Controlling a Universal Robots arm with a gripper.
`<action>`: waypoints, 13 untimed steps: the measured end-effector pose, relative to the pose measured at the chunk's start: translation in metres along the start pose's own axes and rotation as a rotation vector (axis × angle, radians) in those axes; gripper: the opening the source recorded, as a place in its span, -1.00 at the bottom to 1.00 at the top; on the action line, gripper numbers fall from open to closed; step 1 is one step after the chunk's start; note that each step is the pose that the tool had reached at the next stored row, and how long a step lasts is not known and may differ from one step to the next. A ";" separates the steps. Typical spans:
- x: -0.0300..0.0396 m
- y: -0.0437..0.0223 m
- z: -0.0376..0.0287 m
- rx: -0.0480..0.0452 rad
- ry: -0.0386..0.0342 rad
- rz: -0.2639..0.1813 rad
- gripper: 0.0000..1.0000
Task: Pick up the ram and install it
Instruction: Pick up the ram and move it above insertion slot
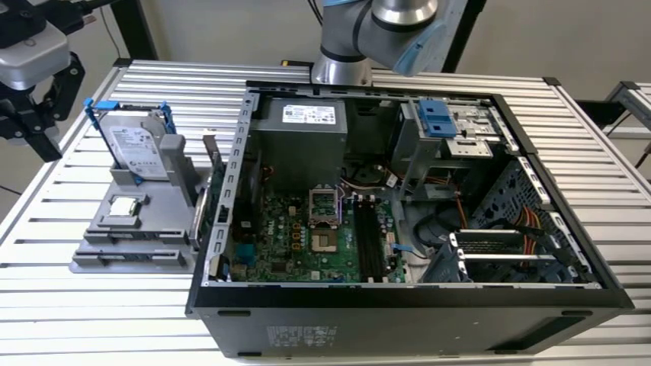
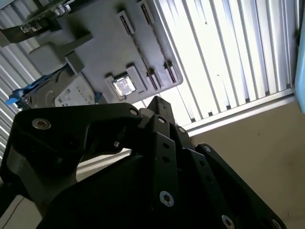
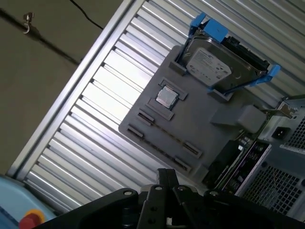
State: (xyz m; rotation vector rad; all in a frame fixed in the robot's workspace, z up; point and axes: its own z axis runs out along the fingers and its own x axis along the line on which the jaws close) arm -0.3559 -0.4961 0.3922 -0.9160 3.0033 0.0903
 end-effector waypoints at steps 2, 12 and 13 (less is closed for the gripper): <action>0.0000 0.0000 0.0000 -0.0003 0.0007 -0.013 -1.00; -0.0001 0.0001 0.0000 -0.0013 0.0042 -0.077 -1.00; -0.0001 0.0001 0.0000 -0.0015 0.0046 -0.083 -1.00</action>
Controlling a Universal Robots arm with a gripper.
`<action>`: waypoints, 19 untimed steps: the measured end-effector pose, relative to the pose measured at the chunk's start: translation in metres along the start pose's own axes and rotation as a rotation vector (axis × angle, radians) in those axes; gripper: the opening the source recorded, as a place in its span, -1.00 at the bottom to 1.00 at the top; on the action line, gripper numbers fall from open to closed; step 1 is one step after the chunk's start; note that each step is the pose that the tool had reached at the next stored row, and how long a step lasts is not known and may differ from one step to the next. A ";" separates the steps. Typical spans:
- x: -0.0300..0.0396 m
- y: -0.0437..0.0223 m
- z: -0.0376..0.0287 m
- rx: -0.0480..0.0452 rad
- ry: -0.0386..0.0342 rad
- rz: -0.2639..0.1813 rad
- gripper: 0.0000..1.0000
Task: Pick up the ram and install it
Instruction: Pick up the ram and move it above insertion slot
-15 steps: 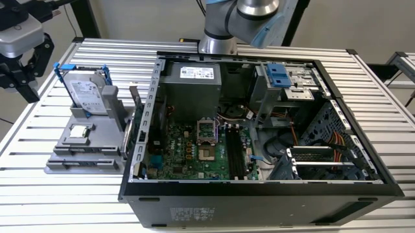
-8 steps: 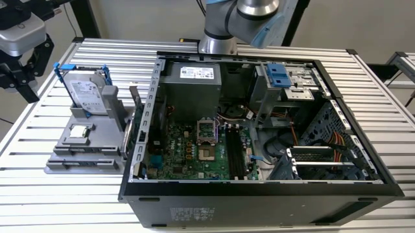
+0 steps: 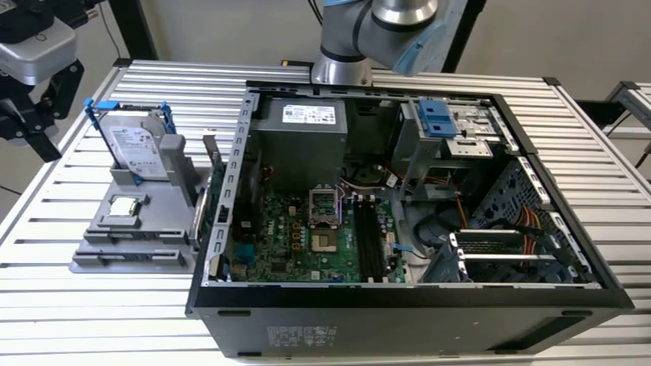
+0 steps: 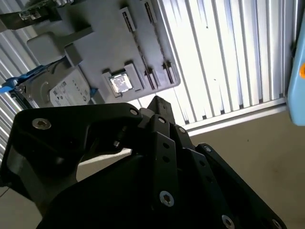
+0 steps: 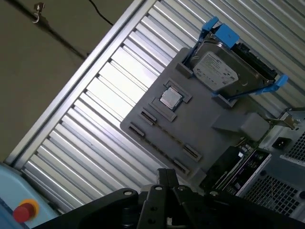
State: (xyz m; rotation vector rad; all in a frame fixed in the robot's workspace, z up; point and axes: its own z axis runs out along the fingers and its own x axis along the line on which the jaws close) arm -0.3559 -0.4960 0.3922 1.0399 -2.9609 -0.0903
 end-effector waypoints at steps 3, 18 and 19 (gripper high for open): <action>0.0000 0.0000 0.0000 -0.0003 0.0009 -0.019 -1.00; -0.0001 0.0001 0.0000 -0.0019 0.0062 -0.113 -1.00; -0.0001 0.0001 0.0000 -0.0020 0.0066 -0.120 -1.00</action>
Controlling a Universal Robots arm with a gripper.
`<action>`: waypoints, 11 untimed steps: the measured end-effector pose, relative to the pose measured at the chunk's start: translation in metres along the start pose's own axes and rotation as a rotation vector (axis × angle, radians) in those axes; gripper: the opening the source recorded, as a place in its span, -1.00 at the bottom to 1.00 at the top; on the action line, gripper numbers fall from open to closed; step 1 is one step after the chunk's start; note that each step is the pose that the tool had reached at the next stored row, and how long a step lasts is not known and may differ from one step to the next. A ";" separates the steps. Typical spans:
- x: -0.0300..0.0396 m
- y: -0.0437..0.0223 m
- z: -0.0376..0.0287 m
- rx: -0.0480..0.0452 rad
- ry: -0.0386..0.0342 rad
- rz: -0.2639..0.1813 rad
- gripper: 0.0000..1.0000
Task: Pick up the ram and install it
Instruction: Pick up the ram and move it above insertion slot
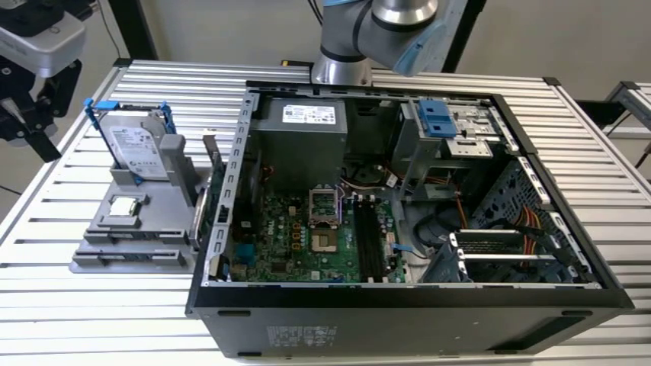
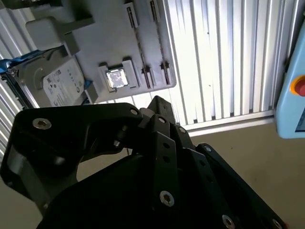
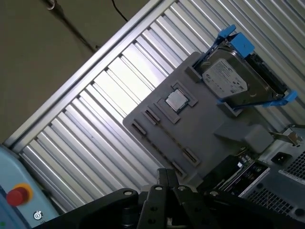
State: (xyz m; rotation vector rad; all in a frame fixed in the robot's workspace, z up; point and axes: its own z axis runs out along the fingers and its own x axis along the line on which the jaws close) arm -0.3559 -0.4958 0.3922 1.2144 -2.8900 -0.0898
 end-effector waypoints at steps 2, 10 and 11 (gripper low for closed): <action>0.0000 0.0000 0.0000 -0.0002 0.0007 -0.014 -1.00; 0.0000 0.0000 0.0000 -0.0011 0.0035 -0.064 -1.00; -0.0001 0.0000 0.0000 -0.0012 0.0038 -0.070 -1.00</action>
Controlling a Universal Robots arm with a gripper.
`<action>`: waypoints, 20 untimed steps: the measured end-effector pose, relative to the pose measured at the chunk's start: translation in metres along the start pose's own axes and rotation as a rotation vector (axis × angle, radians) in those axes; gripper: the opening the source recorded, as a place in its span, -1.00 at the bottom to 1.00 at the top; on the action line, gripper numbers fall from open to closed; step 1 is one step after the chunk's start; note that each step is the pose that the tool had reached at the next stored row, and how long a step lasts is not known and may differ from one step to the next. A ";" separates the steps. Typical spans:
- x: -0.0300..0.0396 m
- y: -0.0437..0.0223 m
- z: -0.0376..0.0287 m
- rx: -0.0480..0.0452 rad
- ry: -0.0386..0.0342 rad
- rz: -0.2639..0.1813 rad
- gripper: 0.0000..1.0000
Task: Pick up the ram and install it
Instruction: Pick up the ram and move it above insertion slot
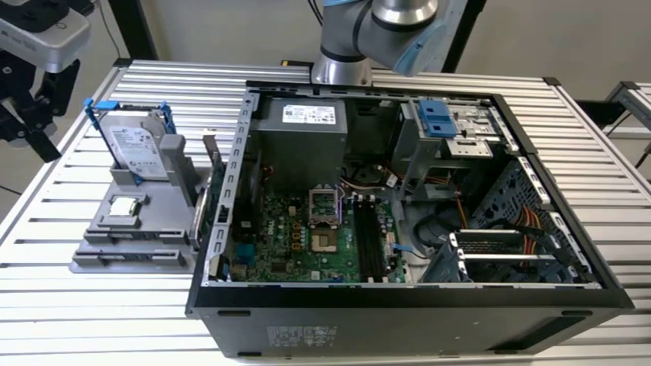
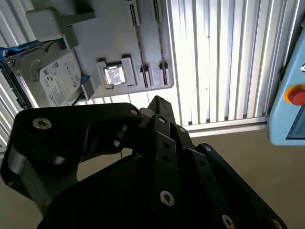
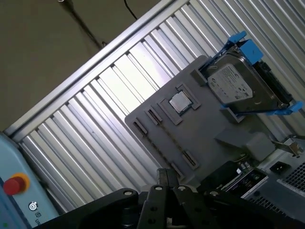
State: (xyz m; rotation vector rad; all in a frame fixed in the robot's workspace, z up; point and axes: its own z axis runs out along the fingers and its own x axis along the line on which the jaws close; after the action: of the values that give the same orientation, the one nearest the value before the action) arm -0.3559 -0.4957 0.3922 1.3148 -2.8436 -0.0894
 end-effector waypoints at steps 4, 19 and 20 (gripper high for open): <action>0.0000 0.0000 0.0000 -0.0005 0.0016 -0.028 -1.00; -0.0004 0.0004 0.0001 0.0036 0.0033 -0.084 -1.00; -0.0005 0.0004 0.0001 0.0069 0.0028 -0.087 -1.00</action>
State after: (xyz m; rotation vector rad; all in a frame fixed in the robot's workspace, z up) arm -0.3559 -0.4951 0.3922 1.4386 -2.7866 -0.0783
